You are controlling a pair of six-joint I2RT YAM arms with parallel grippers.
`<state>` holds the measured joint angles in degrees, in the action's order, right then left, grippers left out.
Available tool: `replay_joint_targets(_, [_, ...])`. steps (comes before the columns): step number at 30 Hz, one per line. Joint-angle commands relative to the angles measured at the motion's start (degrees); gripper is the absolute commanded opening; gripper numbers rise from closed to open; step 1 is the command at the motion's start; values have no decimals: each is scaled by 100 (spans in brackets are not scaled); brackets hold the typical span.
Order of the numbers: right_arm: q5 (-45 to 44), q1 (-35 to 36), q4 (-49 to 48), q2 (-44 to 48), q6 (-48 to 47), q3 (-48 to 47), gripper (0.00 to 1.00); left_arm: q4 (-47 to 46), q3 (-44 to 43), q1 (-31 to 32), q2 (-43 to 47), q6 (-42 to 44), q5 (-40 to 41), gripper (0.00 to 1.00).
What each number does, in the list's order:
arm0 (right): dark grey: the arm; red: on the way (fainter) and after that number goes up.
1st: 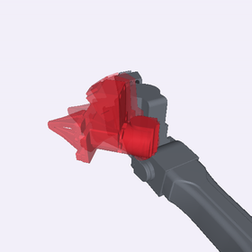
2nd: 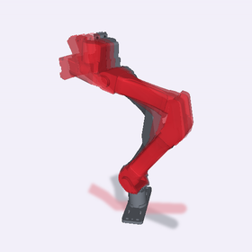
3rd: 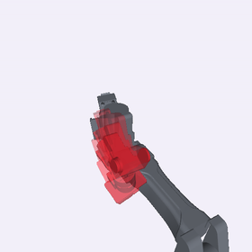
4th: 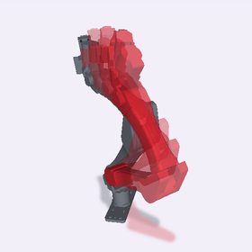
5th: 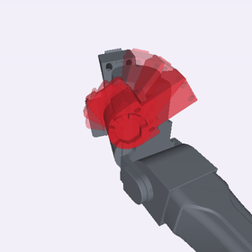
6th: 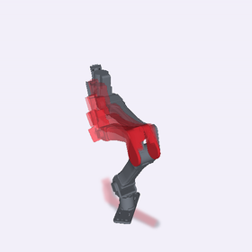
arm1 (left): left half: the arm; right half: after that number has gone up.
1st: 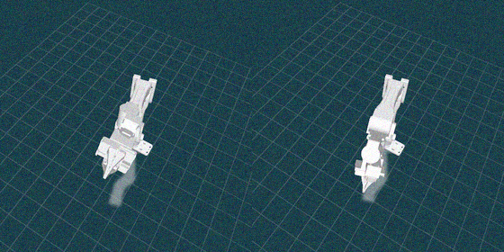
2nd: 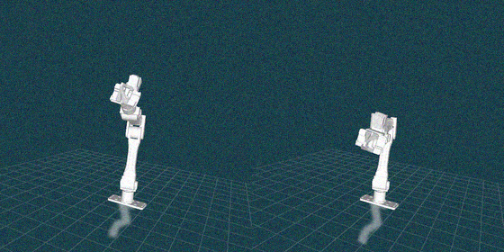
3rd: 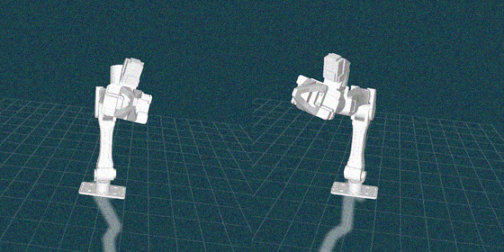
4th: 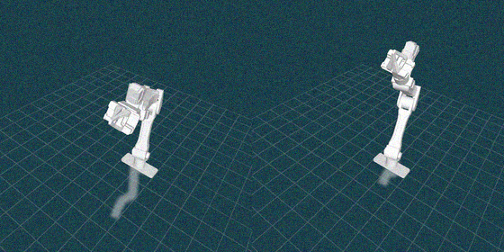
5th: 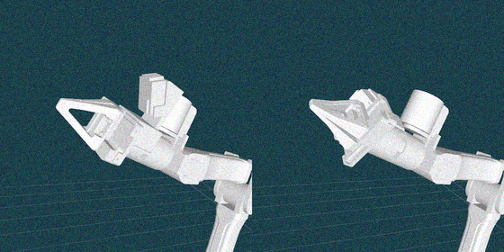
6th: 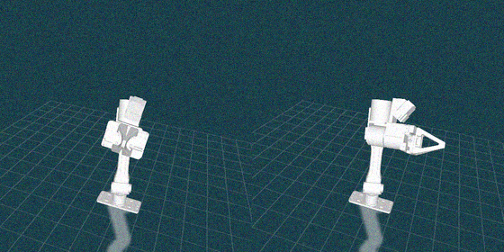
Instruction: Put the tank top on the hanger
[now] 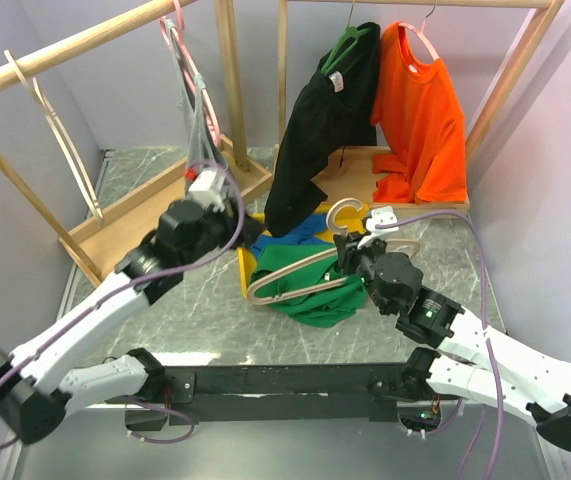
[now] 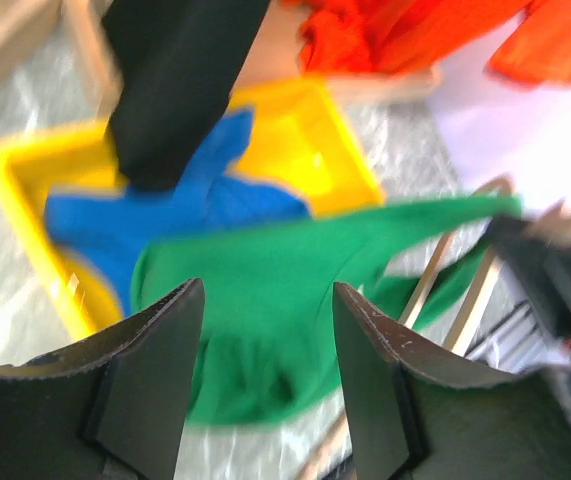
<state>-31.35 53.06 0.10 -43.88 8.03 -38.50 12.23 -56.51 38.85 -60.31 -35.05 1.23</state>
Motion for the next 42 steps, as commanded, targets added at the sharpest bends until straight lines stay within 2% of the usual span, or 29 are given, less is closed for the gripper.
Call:
replay_joint_targets(1, [-336, 55, 52, -7, 49, -9, 0, 359, 842, -9, 923, -354, 123, 60])
replay_joint_targets(3, [-397, 47, 17, -16, 84, 27, 0, 385, 1212, -26, 1258, -371, 105, 60])
replay_joint_targets(8, [-731, 56, 130, 2, 163, -8, 0, 316, 1747, -27, 1469, -477, -71, 50])
replay_joint_targets(14, [-1109, 56, 368, 11, 339, -87, 0, -106, 2222, -27, 1689, -389, -694, 44])
replay_joint_targets(19, [-1312, 56, 614, -112, 480, -272, 0, -212, 2557, -27, 2259, -450, -739, 43])
replay_joint_targets(25, [-1671, 47, 938, -332, 805, -535, 0, -326, 2891, -27, 2840, -740, -826, 33])
replay_joint_targets(30, [-1997, 47, 1281, -630, 1147, -816, 0, -739, 3163, -18, 3043, -855, -1265, 34])
replay_joint_targets(35, [-2269, 47, 1528, -964, 1350, -1045, 0, -1082, 3366, 70, 2692, -802, -1503, 39])
replay_joint_targets(42, [-2270, 47, 1598, -1088, 1447, -1160, 0, -1179, 2971, 1299, 1876, -320, -591, 49])
